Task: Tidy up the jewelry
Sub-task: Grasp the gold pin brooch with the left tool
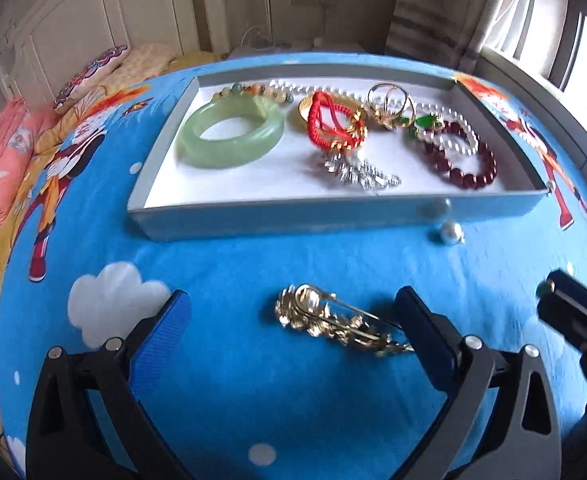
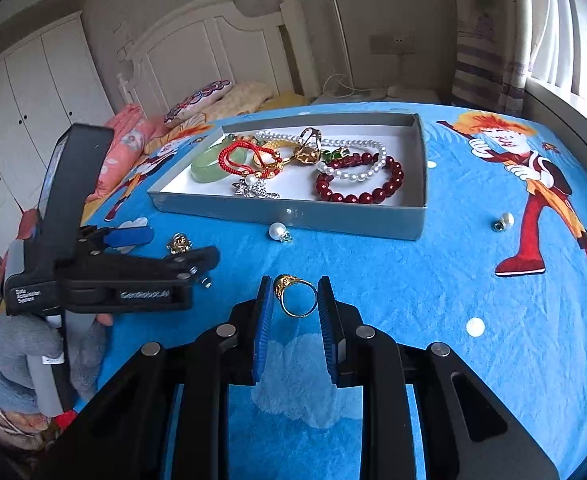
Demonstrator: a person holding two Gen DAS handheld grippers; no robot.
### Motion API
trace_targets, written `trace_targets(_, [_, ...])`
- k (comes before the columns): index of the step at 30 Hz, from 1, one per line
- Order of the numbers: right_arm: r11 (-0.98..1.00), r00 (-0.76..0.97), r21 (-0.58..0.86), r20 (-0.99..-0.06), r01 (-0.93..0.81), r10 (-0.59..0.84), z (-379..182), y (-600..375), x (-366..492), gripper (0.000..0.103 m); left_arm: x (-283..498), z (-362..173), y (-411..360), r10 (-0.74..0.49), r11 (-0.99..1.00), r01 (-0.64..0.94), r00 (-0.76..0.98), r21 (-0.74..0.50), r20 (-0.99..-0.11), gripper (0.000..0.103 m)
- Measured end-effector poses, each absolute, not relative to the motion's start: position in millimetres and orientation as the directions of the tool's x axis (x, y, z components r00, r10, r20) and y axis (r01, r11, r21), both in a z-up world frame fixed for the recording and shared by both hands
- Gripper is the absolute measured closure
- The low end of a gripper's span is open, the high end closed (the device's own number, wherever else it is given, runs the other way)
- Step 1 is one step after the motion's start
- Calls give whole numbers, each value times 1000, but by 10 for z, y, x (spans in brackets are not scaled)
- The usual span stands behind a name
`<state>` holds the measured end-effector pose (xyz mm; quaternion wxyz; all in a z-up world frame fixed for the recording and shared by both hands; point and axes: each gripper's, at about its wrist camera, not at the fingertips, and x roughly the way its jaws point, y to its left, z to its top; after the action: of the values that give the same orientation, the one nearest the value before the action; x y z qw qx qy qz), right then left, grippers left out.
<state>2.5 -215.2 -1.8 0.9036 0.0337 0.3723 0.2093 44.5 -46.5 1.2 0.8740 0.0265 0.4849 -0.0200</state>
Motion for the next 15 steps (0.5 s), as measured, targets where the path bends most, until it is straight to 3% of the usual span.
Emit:
trace_targets(6, [902, 633, 234, -648, -364, 424, -11, -2188, -1, 80, 172, 38, -31, 4, 1000, 13, 492, 11, -871, 4])
trace_targets(10, [899, 633, 228, -646, -374, 427, -6, -2158, -3, 80, 108, 66, -16, -29, 998, 60, 547, 4, -837, 26])
trace_targets(12, [900, 636, 227, -645, -371, 425, -3, -2162, -4, 80, 109, 49, -131, -48, 993, 115, 567, 22, -823, 27])
trace_targets(14, [901, 634, 234, -646, -366, 426, -11, -2181, 0, 80, 95, 55, -259, -53, 984, 168, 599, 61, -799, 35])
trace_targets(15, [901, 634, 237, -646, -363, 425, -17, -2193, 3, 80, 80, 62, -316, -73, 976, 205, 608, 68, -790, 53])
